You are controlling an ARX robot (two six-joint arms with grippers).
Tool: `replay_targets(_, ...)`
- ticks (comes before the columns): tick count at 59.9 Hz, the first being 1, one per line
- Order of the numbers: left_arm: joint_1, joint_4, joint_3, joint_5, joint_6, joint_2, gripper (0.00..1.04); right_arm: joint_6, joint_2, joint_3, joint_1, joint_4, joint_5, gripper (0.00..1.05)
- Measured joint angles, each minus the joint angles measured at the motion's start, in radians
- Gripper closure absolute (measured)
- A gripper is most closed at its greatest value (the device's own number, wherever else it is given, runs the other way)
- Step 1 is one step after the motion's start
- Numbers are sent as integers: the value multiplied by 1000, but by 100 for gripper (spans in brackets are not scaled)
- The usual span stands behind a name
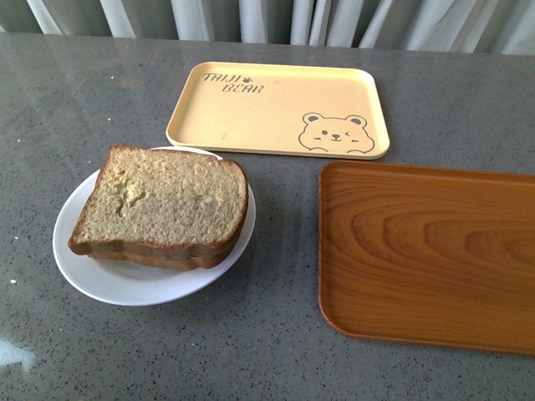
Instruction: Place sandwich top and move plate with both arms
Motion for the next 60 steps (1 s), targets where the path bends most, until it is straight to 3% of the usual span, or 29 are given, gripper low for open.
replay_targets(27,-56,246,13,79,-192,243,9,0,0,0,0,0,0,9)
replay_targets(60,-94,721,-9,194,-444,613,9,0,0,0,0,0,0,9)
